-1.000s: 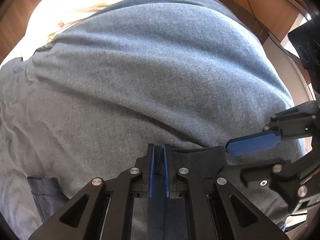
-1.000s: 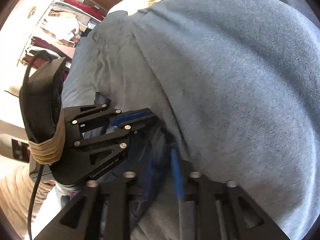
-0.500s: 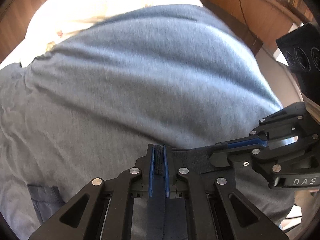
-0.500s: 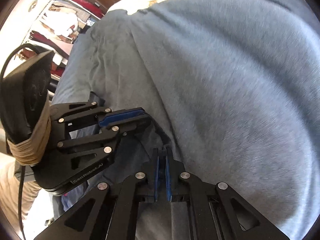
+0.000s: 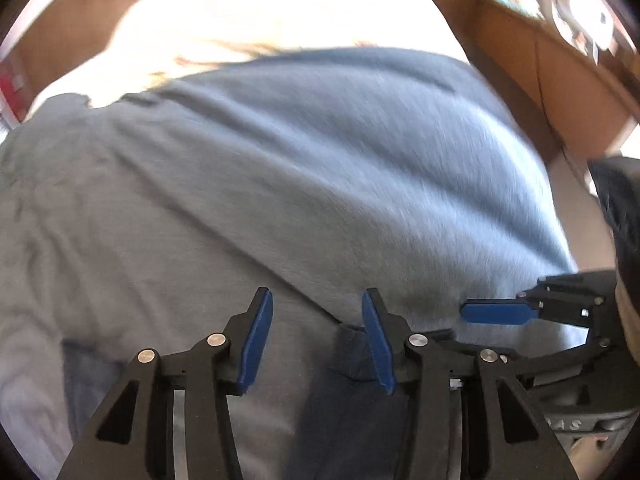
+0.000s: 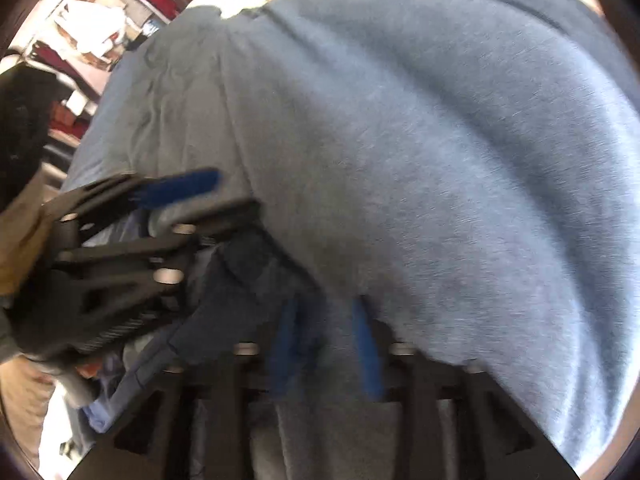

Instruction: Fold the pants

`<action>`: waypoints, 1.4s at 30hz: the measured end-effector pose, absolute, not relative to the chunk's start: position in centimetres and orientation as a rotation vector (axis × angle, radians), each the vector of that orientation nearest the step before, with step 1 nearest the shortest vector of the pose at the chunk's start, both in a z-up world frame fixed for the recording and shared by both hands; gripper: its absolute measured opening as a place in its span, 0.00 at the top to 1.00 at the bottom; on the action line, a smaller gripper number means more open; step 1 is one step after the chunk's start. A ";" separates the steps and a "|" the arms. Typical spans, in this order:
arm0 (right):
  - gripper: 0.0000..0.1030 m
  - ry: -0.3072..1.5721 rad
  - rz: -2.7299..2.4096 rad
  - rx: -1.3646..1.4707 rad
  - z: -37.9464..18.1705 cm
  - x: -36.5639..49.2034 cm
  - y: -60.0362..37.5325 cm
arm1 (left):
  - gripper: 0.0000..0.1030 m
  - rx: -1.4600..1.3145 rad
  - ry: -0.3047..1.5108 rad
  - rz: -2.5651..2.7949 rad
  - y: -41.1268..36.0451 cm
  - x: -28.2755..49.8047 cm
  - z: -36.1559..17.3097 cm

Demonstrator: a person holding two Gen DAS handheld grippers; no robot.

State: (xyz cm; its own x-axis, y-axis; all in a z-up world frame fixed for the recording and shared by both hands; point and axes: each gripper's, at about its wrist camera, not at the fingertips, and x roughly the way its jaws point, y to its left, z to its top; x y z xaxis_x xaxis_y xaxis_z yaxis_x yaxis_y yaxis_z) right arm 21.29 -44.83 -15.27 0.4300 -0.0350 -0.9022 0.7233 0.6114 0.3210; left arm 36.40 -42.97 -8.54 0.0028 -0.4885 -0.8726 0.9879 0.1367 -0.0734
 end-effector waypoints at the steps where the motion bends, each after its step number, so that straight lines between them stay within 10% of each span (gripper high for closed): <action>1: 0.59 1.015 -0.552 0.773 -14.6 21.1 -44.8 | 0.56 0.681 0.921 -1.297 -42.2 36.6 -7.8; 24: 0.46 0.899 -0.225 0.462 1.0 20.5 -32.5 | 0.48 0.132 0.959 -0.657 -16.9 31.2 5.4; 42: 0.46 1.022 0.034 0.295 -1.8 20.3 -17.2 | 0.47 -0.078 1.081 -0.261 3.1 24.8 -0.3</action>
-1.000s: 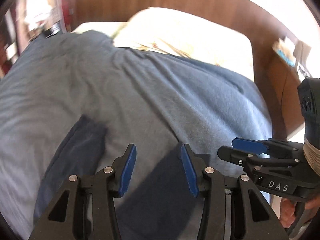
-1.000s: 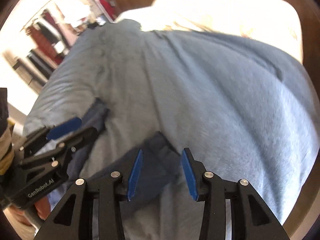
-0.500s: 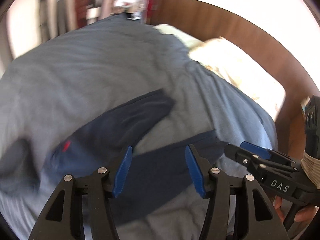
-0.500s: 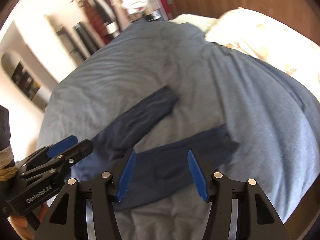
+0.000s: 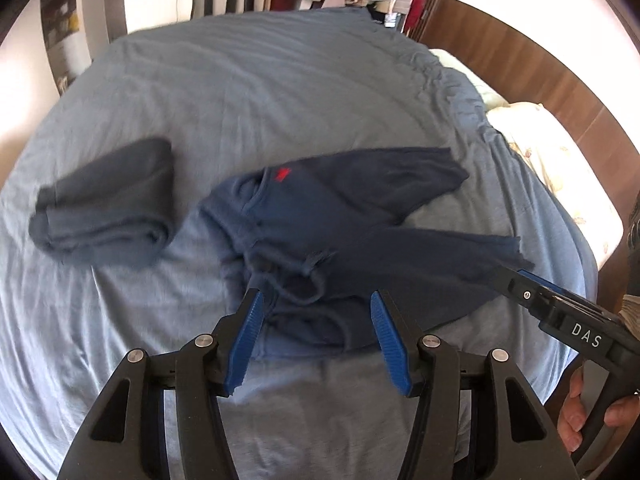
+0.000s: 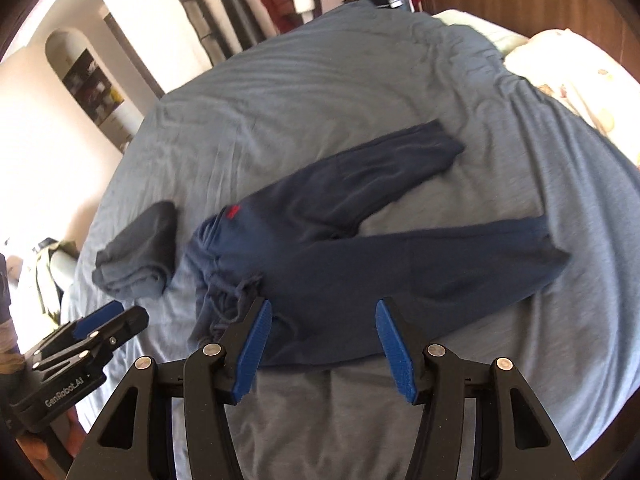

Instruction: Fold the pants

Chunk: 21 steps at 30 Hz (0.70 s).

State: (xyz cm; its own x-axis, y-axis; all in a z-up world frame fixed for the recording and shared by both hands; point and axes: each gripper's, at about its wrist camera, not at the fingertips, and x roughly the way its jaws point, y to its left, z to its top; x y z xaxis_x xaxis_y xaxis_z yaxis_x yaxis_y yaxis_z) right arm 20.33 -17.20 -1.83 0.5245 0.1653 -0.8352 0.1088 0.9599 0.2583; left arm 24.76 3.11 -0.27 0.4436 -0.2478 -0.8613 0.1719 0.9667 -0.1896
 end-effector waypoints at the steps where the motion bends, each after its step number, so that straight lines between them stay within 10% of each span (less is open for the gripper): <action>1: 0.46 1.031 0.038 0.298 -2.5 20.4 -16.5 | 0.48 -0.082 1.089 -0.263 3.7 24.8 -0.9; 21: 0.46 1.077 0.160 0.296 -10.4 24.6 -0.7 | 0.64 0.065 1.117 -0.576 9.8 37.4 -8.8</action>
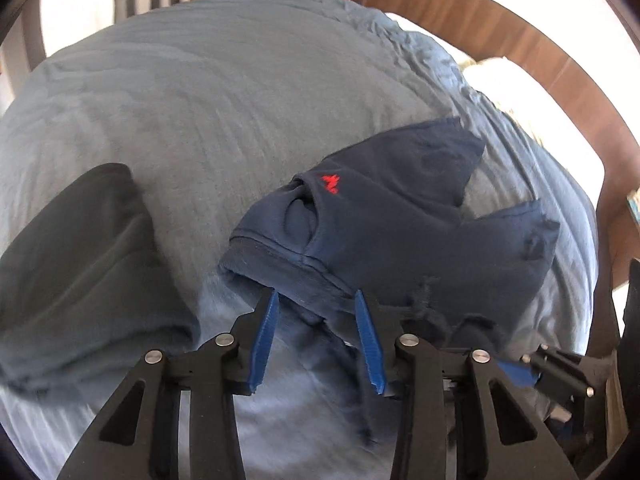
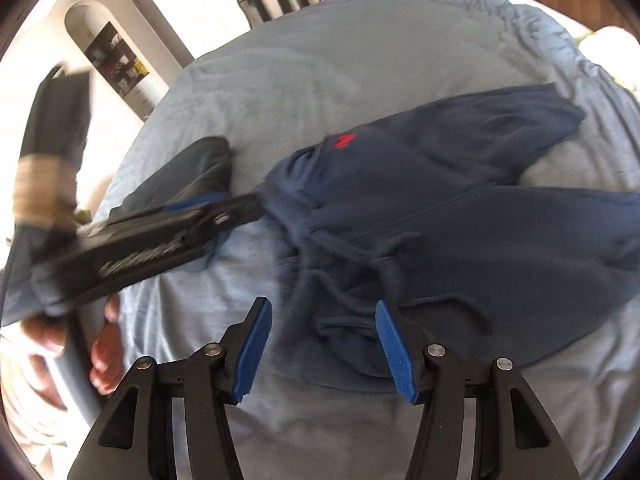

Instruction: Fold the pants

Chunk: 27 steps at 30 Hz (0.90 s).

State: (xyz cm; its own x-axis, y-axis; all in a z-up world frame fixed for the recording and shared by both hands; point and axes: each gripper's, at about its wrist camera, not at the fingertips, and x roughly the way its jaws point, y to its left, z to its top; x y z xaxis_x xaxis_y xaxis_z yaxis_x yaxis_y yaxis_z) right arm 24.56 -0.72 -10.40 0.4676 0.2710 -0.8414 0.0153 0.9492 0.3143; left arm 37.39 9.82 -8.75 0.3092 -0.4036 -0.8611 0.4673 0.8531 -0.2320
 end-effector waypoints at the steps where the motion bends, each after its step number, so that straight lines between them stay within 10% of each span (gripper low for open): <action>1: 0.46 1.079 0.166 0.293 -10.8 24.8 0.1 | 0.65 0.065 1.131 -0.582 9.9 37.9 -9.3; 21: 0.62 1.143 0.011 0.108 -15.4 27.8 4.5 | 0.67 -0.103 1.219 -0.587 11.3 42.6 -14.5; 27: 0.74 1.162 -0.006 0.086 -16.2 28.4 4.8 | 0.90 -0.178 1.226 -0.573 12.3 43.3 -14.8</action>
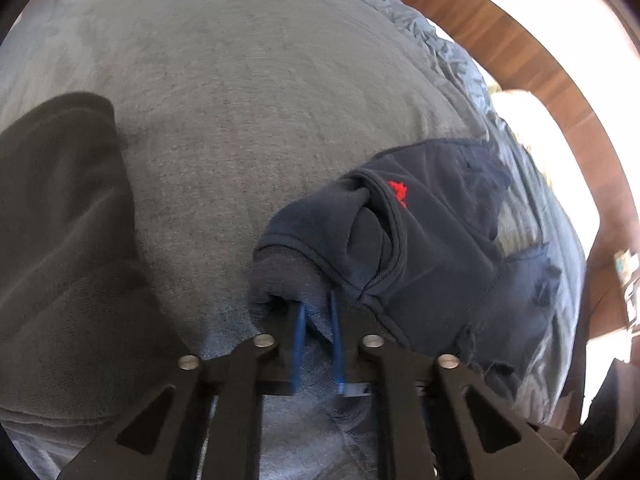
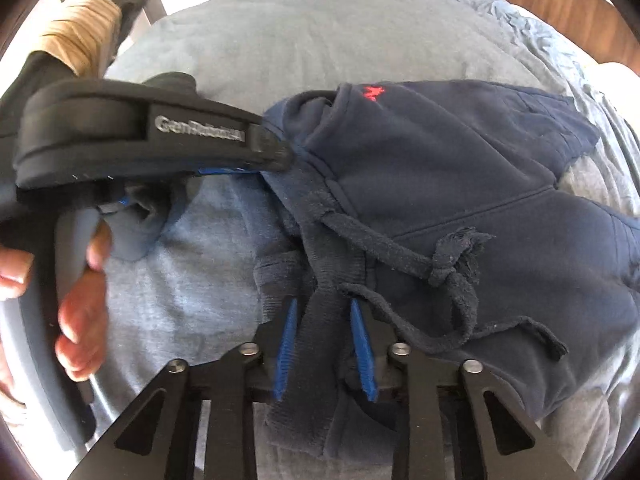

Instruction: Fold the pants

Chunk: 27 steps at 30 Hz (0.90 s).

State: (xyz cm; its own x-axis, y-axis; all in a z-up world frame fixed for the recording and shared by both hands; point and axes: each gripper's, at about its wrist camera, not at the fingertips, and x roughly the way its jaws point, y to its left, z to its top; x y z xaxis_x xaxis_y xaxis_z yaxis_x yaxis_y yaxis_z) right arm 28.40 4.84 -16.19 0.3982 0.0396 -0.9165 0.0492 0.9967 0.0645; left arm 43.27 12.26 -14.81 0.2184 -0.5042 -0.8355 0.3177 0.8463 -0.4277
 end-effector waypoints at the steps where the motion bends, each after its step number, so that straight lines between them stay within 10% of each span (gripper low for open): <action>1: 0.80 1.165 -0.002 0.094 -16.4 28.7 4.8 | 0.90 -0.183 1.230 -0.574 12.4 43.3 -14.8; 27: 0.92 1.257 0.202 0.192 -16.7 28.4 6.8 | 0.91 -0.029 1.208 -0.499 13.1 43.7 -13.9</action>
State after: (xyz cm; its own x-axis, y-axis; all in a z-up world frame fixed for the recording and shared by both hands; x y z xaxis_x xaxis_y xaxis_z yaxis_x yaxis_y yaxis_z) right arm 28.45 6.76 -16.66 0.2959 0.2550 -0.9206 -0.0457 0.9664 0.2530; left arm 43.68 13.06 -13.86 0.2604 -0.3840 -0.8858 0.3536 0.8917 -0.2826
